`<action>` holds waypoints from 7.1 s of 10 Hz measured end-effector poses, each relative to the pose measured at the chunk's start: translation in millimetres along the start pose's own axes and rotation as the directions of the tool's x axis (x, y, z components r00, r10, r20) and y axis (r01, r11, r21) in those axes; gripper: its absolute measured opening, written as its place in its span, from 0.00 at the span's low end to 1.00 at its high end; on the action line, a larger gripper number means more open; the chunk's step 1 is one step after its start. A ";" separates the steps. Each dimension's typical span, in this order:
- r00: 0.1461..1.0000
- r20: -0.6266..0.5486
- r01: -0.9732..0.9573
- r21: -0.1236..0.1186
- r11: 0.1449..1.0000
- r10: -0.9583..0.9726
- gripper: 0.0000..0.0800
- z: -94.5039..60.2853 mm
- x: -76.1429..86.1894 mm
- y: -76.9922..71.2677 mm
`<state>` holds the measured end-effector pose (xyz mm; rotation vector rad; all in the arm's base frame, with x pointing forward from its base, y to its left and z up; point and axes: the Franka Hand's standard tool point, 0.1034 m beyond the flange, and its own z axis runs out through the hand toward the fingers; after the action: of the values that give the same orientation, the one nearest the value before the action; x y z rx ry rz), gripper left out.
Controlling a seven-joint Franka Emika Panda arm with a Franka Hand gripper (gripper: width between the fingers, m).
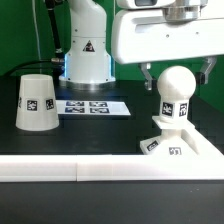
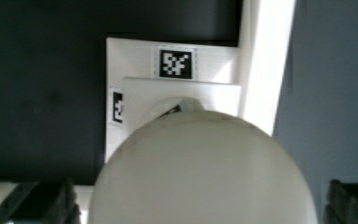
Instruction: Assemble lamp
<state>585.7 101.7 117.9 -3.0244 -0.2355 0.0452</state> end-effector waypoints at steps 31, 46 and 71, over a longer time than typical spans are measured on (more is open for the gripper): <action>0.869 -0.039 -0.493 0.010 0.870 0.493 0.72 2.0 10.6 6.3; 0.127 0.056 -0.991 0.058 0.123 0.990 0.84 3.8 9.9 4.5; 0.990 -0.013 -0.140 -0.015 0.990 0.140 0.87 -11.4 -39.3 11.3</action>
Offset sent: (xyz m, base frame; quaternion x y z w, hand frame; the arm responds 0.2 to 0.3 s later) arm 0.0049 0.0140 -0.0026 0.0276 -0.0097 -0.2054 0.9782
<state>549.0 83.3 128.9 -3.0509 -0.0225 0.0366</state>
